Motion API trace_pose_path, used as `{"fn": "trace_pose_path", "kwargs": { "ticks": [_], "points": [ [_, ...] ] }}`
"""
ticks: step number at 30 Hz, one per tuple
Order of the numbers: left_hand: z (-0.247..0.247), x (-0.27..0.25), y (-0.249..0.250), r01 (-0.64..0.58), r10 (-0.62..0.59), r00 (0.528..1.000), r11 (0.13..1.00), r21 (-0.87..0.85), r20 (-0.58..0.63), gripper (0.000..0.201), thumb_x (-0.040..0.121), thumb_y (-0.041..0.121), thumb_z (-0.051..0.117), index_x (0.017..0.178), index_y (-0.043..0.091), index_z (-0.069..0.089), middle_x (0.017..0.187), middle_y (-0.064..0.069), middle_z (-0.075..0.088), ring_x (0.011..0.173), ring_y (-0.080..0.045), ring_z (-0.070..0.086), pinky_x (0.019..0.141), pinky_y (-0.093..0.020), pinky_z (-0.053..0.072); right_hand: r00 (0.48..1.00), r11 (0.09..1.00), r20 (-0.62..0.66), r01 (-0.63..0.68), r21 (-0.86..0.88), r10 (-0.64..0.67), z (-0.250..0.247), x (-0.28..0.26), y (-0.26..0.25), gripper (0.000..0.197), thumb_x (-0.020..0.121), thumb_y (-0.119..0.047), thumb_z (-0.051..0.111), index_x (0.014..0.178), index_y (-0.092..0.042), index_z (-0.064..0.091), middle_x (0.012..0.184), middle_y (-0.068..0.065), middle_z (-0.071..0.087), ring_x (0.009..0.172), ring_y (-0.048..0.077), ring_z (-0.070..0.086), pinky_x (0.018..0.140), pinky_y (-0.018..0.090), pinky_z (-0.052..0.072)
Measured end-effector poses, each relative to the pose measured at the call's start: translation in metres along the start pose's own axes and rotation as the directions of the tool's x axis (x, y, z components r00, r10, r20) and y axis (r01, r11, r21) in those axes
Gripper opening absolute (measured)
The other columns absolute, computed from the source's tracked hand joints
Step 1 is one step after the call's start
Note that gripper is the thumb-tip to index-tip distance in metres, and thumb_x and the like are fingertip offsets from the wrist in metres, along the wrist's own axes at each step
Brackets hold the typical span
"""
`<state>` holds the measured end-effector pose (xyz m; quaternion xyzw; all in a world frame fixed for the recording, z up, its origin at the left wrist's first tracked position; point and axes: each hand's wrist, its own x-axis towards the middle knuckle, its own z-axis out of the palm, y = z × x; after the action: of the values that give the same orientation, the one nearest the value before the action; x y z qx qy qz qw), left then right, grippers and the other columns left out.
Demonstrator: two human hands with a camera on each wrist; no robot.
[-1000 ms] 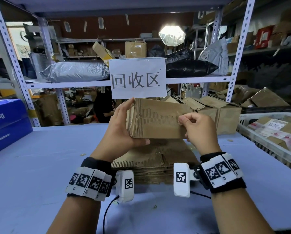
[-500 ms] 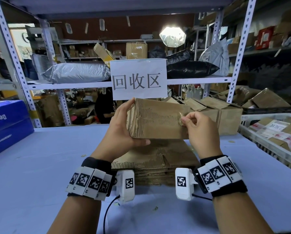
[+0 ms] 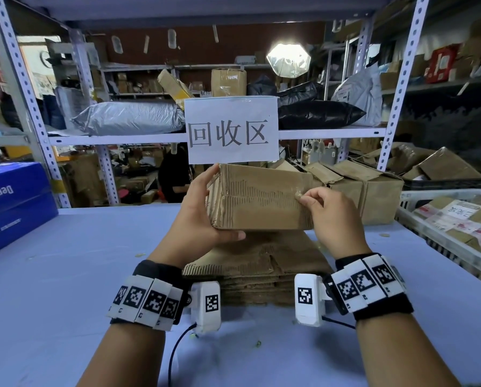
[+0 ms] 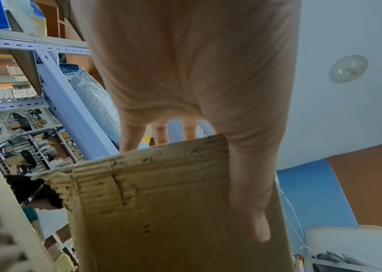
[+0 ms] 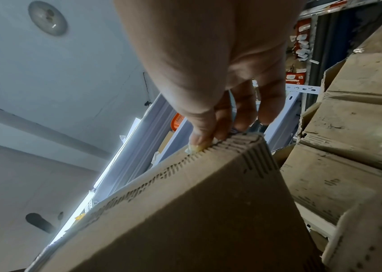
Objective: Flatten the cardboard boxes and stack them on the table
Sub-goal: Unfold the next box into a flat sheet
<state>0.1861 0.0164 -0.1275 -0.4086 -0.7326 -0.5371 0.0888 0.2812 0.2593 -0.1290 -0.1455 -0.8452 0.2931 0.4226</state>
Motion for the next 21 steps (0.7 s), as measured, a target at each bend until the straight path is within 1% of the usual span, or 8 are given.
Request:
{"fn": "trace_pose_path", "kwargs": {
  "ticks": [3, 6, 7, 9, 12, 17, 19, 21],
  "points": [
    [0.0, 0.0, 0.004, 0.002, -0.002, 1.0, 1.0, 0.025, 0.005, 0.127, 0.059, 0.011, 0.099, 0.158, 0.035, 0.022, 0.145, 0.033, 0.03, 0.133, 0.016, 0.035, 0.118, -0.032, 0.035, 0.997, 0.996, 0.012, -0.082, 0.037, 0.082, 0.0, 0.001, 0.0, 0.025, 0.1, -0.036, 0.056, 0.084, -0.021, 0.067, 0.072, -0.007, 0.064, 0.071, 0.015, 0.059, 0.06, 0.031, 0.04],
    [0.0, 0.0, 0.008, -0.006, 0.005, 1.0, 0.998, 0.056, 0.012, 0.127, 0.058, 0.014, 0.099, 0.157, 0.037, 0.023, 0.152, 0.026, 0.032, 0.14, 0.002, 0.034, 0.12, -0.036, 0.034, 0.984, 0.983, 0.028, -0.176, 0.044, 0.175, -0.002, 0.001, 0.0, 0.033, 0.1, -0.036, 0.054, 0.074, -0.019, 0.065, 0.067, -0.003, 0.063, 0.07, 0.021, 0.061, 0.061, 0.031, 0.042],
    [0.0, 0.0, 0.008, -0.009, 0.009, 1.0, 0.998, 0.058, 0.013, 0.127, 0.058, 0.015, 0.099, 0.157, 0.037, 0.023, 0.154, 0.022, 0.032, 0.141, 0.002, 0.034, 0.12, -0.037, 0.034, 0.979, 0.978, 0.016, -0.203, 0.052, 0.202, -0.004, 0.001, 0.0, 0.035, 0.098, -0.038, 0.056, 0.071, -0.017, 0.066, 0.065, -0.003, 0.064, 0.068, 0.02, 0.062, 0.06, 0.03, 0.043],
    [0.0, 0.0, 0.009, -0.011, 0.011, 1.0, 0.998, 0.058, 0.005, 0.125, 0.059, 0.015, 0.099, 0.155, 0.039, 0.024, 0.154, 0.02, 0.032, 0.138, 0.007, 0.034, 0.121, -0.037, 0.033, 0.972, 0.971, -0.038, -0.229, 0.07, 0.232, -0.009, 0.001, -0.002, 0.033, 0.093, -0.042, 0.063, 0.07, -0.021, 0.07, 0.063, -0.008, 0.068, 0.062, 0.009, 0.063, 0.056, 0.025, 0.042],
    [0.0, 0.0, 0.009, -0.008, 0.009, 1.0, 0.997, 0.073, -0.011, 0.124, 0.058, 0.017, 0.099, 0.153, 0.043, 0.024, 0.152, 0.022, 0.033, 0.139, 0.005, 0.035, 0.121, -0.039, 0.034, 0.966, 0.976, -0.139, -0.215, 0.026, 0.217, -0.012, -0.001, -0.007, 0.023, 0.088, -0.046, 0.067, 0.073, -0.029, 0.073, 0.065, -0.013, 0.069, 0.064, 0.007, 0.061, 0.055, 0.023, 0.041],
    [0.0, 0.002, 0.008, -0.017, 0.019, 1.0, 0.995, 0.099, -0.021, 0.124, 0.057, 0.021, 0.1, 0.15, 0.048, 0.024, 0.151, 0.024, 0.033, 0.139, 0.002, 0.036, 0.12, -0.039, 0.034, 0.951, 0.982, -0.254, -0.187, -0.032, 0.173, -0.009, -0.002, -0.018, 0.015, 0.089, -0.039, 0.07, 0.095, -0.026, 0.066, 0.073, -0.015, 0.063, 0.071, 0.014, 0.059, 0.062, 0.027, 0.039],
    [-0.001, 0.001, 0.007, -0.016, 0.018, 1.0, 0.995, 0.102, -0.021, 0.124, 0.057, 0.021, 0.101, 0.151, 0.049, 0.023, 0.151, 0.023, 0.033, 0.139, 0.003, 0.036, 0.12, -0.038, 0.034, 0.953, 0.984, -0.274, -0.155, -0.086, 0.126, -0.007, -0.002, -0.019, 0.008, 0.093, -0.029, 0.066, 0.093, -0.023, 0.071, 0.078, -0.007, 0.069, 0.07, 0.019, 0.059, 0.061, 0.027, 0.038],
    [-0.001, 0.0, 0.006, -0.009, 0.011, 1.0, 0.995, 0.096, -0.022, 0.125, 0.057, 0.021, 0.101, 0.152, 0.047, 0.023, 0.151, 0.022, 0.033, 0.139, 0.003, 0.036, 0.12, -0.038, 0.034, 0.962, 0.979, -0.262, -0.122, -0.163, 0.076, -0.005, -0.003, -0.018, 0.016, 0.097, -0.021, 0.058, 0.094, -0.022, 0.074, 0.084, 0.003, 0.073, 0.073, 0.025, 0.06, 0.062, 0.029, 0.038]
  ]
}}
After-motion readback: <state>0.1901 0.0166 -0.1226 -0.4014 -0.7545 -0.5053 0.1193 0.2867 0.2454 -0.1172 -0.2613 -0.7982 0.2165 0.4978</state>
